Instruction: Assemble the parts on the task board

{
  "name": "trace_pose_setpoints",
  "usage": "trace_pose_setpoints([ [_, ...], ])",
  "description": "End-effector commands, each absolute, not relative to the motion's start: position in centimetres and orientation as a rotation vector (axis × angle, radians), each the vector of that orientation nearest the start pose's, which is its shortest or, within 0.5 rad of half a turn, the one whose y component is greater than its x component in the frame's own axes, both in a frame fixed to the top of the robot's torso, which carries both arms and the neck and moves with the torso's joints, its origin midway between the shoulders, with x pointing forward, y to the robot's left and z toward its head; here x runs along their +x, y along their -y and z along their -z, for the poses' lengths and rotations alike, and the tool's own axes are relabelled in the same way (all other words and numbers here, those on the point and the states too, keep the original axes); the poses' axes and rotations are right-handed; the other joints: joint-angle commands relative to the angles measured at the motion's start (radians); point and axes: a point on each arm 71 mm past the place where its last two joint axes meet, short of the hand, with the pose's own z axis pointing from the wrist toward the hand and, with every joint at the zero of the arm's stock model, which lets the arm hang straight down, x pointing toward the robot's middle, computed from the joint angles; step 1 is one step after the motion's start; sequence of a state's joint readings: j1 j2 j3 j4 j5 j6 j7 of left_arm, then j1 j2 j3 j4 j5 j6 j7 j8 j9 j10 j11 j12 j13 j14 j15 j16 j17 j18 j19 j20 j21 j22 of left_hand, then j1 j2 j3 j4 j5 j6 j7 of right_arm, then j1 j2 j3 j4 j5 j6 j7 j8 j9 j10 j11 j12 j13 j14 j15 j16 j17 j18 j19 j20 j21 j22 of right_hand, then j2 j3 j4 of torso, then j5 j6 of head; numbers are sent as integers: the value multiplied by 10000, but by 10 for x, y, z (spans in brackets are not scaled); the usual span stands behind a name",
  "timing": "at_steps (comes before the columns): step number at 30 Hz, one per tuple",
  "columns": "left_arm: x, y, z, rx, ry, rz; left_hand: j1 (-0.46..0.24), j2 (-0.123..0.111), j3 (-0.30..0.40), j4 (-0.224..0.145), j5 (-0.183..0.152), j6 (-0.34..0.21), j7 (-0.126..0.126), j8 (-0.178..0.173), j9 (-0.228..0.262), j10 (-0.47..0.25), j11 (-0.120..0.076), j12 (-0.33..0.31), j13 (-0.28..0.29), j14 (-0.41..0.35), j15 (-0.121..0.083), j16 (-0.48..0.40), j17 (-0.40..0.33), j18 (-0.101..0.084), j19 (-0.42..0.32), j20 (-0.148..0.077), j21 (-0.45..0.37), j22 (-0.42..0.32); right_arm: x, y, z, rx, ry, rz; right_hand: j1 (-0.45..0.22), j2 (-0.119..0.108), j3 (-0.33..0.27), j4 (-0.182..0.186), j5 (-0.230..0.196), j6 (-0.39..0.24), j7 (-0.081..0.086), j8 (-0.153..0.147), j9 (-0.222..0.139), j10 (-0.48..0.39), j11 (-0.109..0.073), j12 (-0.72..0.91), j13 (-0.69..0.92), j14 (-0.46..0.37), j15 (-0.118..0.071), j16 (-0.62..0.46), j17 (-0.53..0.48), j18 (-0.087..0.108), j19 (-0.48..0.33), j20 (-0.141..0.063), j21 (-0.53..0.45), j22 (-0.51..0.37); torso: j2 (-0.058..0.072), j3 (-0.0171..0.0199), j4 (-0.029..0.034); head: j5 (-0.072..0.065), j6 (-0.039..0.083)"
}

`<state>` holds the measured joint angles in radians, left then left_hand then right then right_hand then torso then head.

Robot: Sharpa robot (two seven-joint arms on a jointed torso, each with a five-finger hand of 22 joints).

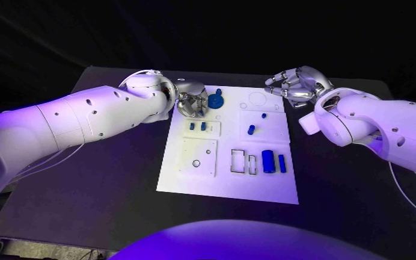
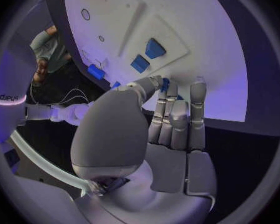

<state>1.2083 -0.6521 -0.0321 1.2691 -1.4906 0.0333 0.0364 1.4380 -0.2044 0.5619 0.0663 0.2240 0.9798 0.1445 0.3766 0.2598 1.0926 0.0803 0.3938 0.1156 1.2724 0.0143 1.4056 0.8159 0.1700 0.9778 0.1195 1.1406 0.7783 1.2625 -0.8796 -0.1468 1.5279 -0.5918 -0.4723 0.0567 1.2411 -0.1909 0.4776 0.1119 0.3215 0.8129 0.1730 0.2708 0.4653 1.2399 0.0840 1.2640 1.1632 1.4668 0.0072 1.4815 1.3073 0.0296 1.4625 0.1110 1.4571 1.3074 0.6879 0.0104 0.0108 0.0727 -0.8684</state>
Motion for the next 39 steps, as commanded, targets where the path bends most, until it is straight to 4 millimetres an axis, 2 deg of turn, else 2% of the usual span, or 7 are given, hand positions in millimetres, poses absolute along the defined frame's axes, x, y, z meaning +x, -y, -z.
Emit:
trace_pose_setpoints([
  [1, 518, -162, 213, 3959, -19378, 6926, -81, -11, -54, 6, -48, 5, -7, -60, 17, 98, -6, -38, -1, 71, -1, 19, 4, 14, 54, 10, 11, -28, 486, 231, 194, 6628, -16787, -9924, -30, 66, -4, 65, 5, -75, -20, 31, -9, -22, -9, -33, -9, 523, -21, -70, 507, 67, 346, -27, -63, 1473, 2, 3, 0, -8, 10],
  [9, 519, -164, 213, 3897, -19463, 6759, -171, -66, -105, 31, -44, -58, -14, -133, 21, 49, 2, -72, 34, 42, 2, 7, -37, 31, -16, -2, -65, -129, 486, 231, 194, 6634, -16776, -9917, -30, 66, -4, 65, 5, -75, -20, 31, -9, -22, -9, -33, -9, 523, -21, -70, 507, 67, 346, -27, -63, 1473, 1, -4, 5, -13, 6],
  [20, 520, -166, 215, 3897, -19688, 6563, -442, -282, -254, 147, -24, -329, 66, -408, 23, -452, 149, -256, 107, -223, 128, -77, -396, 89, -323, 65, -401, -550, 486, 231, 193, 6636, -16763, -9911, -30, 66, -4, 65, 5, -75, -20, 31, -9, -22, -9, -33, -9, 523, -21, -70, 507, 67, 346, -27, -63, 1473, 3, -5, 10, -8, -15],
  [39, 519, -167, 216, 3951, -19739, 6506, -481, -346, -293, 174, -20, -415, 91, -504, 29, -635, 203, -307, 138, -379, 179, -128, -618, 119, -454, 115, -547, -727, 486, 232, 194, 6643, -16773, -9903, -32, 60, -8, 76, 3, -87, -19, 37, -14, -34, -8, -44, -25, 517, -21, -85, 478, 72, 338, -28, -80, 1459, 7, 1, 3, 11, -29],
])
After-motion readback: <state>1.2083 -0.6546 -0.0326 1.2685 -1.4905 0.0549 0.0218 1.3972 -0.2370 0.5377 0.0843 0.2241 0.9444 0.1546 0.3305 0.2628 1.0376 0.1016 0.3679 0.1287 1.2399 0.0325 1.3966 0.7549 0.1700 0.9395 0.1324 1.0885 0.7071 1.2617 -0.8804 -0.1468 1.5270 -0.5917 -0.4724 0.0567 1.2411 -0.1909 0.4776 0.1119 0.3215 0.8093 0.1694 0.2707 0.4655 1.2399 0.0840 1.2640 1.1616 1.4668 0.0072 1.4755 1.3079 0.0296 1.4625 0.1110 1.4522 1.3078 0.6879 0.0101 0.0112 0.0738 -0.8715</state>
